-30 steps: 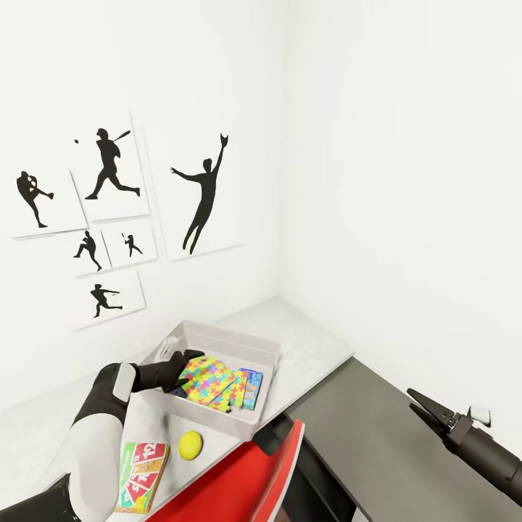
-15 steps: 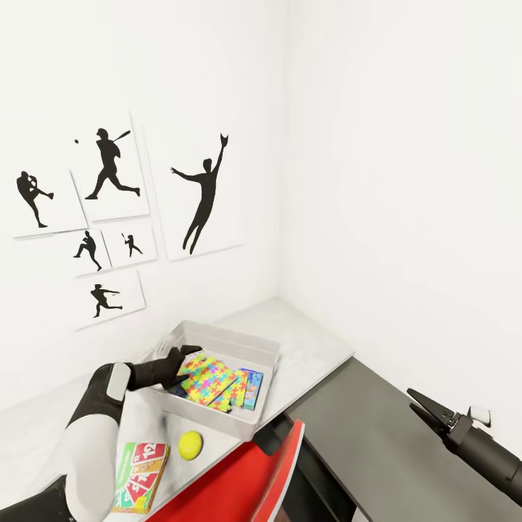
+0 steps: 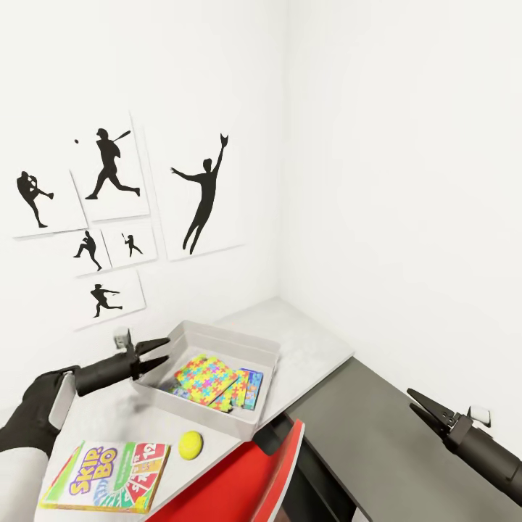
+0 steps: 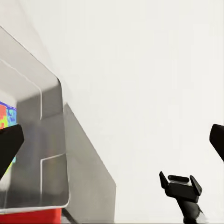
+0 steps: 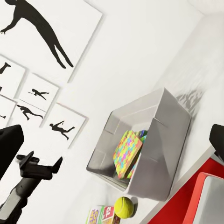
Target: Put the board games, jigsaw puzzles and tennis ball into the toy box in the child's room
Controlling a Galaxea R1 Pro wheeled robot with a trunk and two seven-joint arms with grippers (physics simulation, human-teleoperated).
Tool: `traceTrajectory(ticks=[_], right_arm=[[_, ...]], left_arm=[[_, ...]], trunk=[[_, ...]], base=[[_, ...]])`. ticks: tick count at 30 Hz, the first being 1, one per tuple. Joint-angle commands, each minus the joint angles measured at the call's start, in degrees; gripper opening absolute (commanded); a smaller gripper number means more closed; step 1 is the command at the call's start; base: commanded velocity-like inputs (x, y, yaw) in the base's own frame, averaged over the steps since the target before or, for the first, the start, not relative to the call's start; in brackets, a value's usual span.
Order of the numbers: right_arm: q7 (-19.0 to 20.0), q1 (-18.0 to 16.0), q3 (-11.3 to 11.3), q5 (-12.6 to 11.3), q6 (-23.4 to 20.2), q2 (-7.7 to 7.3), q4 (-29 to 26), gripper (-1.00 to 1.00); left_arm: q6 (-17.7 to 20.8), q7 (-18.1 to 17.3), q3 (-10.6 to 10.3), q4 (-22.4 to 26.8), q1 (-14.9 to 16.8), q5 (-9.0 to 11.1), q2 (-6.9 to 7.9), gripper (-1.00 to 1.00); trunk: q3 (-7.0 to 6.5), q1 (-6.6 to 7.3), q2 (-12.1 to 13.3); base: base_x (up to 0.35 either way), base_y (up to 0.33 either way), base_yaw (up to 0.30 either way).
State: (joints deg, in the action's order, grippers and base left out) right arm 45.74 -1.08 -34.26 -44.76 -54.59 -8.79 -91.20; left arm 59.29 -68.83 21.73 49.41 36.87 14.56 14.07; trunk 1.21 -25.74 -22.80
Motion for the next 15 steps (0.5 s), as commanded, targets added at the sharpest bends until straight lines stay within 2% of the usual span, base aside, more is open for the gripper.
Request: traceTrajectory(ticks=[1,2,3,5,7,11,15], right_arm=[[0.23,-0.06,-0.06,0.11,-0.25,0.00,-0.01,1.00],[0.23,-0.06,-0.08,0.11,-0.25,0.00,-0.02,1.00],[0.23,-0.06,-0.08,0.13,-0.25,0.00,0.00,1.00],[0.23,-0.06,-0.09,0.16,-0.25,0.00,0.03,1.00],[0.23,-0.06,-0.10,0.16,-0.21,0.00,0.05,1.00],[0.23,-0.06,-0.08,0.15,-0.17,0.00,-0.01,1.00],[0.23,-0.06,0.00,0.16,0.85,0.00,-0.02,1.00]], left_arm=[[0.11,-3.12,-0.95,1.10,-1.31,-0.06,1.43,1.00],[-0.42,-5.32,-1.56,1.88,-2.59,-0.07,2.84,1.00],[-0.91,-6.19,-1.78,2.19,-3.22,-0.07,3.60,1.00],[-4.25,-8.88,-2.30,2.86,-5.65,0.22,6.60,1.00],[-7.33,-10.88,-2.46,3.08,-7.27,0.35,8.24,1.00],[-12.20,-16.76,-2.55,3.27,-9.46,0.40,9.61,1.00],[-13.64,-20.90,-2.45,3.37,-9.94,0.45,9.88,1.00]], trunk=[[0.13,-0.04,-0.12],[0.13,-0.04,-0.12],[0.13,-0.04,-0.12],[0.13,-0.04,-0.12],[0.13,-0.04,-0.12],[0.13,-0.04,-0.12],[0.05,-0.04,-0.12]], base=[[0.000,0.000,0.000],[0.000,0.000,0.000],[0.000,0.000,0.000],[0.000,0.000,0.000],[0.000,0.000,0.000],[0.000,0.000,0.000],[-0.035,0.024,0.001]])
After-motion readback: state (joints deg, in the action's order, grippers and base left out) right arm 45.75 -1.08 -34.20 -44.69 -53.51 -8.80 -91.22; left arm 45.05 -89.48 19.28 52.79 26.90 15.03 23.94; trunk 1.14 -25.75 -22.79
